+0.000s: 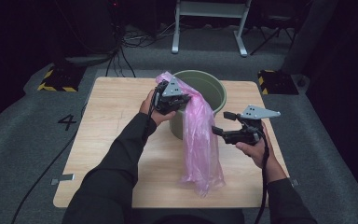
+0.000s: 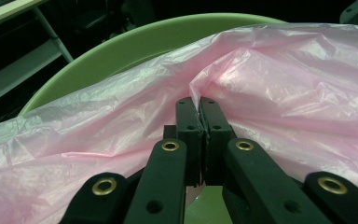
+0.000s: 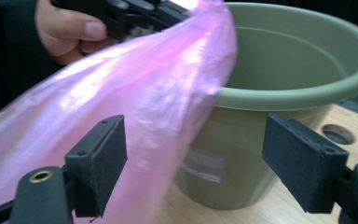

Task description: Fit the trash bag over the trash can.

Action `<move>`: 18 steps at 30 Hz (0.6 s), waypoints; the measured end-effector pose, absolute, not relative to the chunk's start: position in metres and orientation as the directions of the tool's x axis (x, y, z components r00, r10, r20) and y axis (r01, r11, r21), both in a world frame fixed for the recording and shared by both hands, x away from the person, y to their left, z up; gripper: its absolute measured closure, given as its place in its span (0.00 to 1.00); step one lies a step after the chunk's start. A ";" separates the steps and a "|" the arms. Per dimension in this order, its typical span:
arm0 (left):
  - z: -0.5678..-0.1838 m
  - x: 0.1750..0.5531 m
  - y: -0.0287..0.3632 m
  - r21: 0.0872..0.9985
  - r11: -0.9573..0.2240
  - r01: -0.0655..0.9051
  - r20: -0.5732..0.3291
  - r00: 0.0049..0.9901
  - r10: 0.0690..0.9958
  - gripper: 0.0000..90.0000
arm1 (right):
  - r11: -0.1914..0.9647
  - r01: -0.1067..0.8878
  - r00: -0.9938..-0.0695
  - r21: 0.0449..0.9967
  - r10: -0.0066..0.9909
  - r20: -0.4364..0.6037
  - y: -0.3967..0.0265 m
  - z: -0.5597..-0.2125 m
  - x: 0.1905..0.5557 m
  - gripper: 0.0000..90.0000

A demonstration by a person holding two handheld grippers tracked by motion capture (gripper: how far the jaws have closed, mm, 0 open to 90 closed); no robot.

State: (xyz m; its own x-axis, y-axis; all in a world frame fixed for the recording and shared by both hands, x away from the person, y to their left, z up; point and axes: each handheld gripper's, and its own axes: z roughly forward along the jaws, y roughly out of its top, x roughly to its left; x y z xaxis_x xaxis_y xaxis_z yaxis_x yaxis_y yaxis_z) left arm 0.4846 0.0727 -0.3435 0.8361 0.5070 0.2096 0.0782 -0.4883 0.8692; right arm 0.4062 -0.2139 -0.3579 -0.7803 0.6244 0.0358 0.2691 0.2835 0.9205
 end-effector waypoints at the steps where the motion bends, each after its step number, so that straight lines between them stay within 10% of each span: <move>1: -0.343 0.485 0.073 0.869 -0.488 0.078 0.210 0.836 0.507 0.98 | 0.284 0.269 -0.780 0.920 0.624 0.036 -0.214 -0.358 0.406 0.24; 12: -0.344 0.484 0.069 0.864 -0.498 0.077 0.214 0.839 0.500 0.98 | 0.307 0.339 -0.754 0.889 0.654 0.062 -0.195 -0.383 0.413 0.22; 15: -0.345 0.484 0.070 0.865 -0.495 0.077 0.212 0.839 0.501 0.97 | 0.304 0.336 -0.760 0.891 0.646 0.066 -0.194 -0.387 0.415 0.32; 18: -0.345 0.484 0.070 0.867 -0.493 0.079 0.206 0.843 0.497 0.97 | 0.334 0.309 -0.780 0.890 0.624 0.037 -0.192 -0.391 0.417 0.62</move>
State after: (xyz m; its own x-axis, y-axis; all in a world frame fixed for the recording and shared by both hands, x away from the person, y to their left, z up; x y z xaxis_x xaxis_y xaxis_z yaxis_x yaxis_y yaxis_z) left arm 0.4841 0.0702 -0.3452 0.8429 0.4971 0.2062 0.0787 -0.4929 0.8665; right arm 0.4170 -0.1920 -0.3913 -0.7805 0.6241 0.0372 0.3093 0.3338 0.8905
